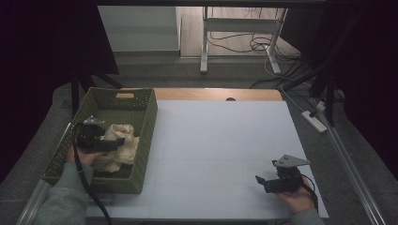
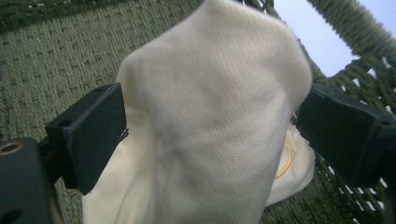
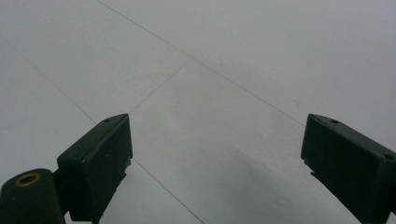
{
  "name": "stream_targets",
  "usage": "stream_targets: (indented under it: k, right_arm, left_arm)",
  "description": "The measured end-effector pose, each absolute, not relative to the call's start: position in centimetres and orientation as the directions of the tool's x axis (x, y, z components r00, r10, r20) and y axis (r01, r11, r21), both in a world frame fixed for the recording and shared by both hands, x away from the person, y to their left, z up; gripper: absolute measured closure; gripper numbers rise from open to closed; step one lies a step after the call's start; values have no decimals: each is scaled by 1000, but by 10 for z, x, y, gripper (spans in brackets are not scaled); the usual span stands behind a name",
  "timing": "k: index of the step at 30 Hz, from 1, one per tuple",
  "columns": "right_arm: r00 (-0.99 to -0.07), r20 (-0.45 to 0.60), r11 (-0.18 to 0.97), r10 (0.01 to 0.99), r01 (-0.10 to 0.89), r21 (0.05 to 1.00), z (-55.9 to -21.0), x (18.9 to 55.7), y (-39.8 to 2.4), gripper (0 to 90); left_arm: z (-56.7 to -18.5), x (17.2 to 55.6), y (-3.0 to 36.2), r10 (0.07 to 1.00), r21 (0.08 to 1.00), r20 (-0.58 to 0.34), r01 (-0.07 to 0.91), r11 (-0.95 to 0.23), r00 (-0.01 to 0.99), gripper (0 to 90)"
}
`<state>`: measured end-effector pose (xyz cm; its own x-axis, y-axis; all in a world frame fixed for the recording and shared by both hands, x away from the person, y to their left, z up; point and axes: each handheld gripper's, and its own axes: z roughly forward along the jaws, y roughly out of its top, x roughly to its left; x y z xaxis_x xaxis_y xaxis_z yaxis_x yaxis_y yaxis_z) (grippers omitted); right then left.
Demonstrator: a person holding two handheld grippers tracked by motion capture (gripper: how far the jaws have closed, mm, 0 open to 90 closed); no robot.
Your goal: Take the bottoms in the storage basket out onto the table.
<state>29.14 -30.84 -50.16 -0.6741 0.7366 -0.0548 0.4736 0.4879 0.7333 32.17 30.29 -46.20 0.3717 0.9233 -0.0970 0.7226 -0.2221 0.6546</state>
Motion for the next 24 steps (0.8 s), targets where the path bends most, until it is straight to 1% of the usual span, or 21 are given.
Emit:
stream_targets:
  k: [8,15,17,20,22,24]
  right_arm:
    - [-673,-56,489,737,475,732,-502,291,-308,92]
    - [-672,-56,489,738,477,730,-502,292,-308,92]
    - [-673,-56,490,738,476,731,-502,292,-308,92]
    - [-672,-56,490,739,477,730,-502,292,-308,92]
    - [-672,-57,490,738,477,729,-502,292,-308,92]
    - [-672,-57,491,738,477,729,-502,292,-308,92]
  left_arm:
    - [-467,328,301,926,610,-91,755,-239,367,114]
    - [-470,331,303,931,587,-99,776,-230,351,211]
    - [-470,331,303,929,585,-104,778,-230,354,259]
    - [-470,331,303,922,581,-115,778,-239,369,375]
    - [-470,332,303,916,573,-115,779,-254,384,482]
    - [-470,332,302,914,568,-111,780,-264,391,533]
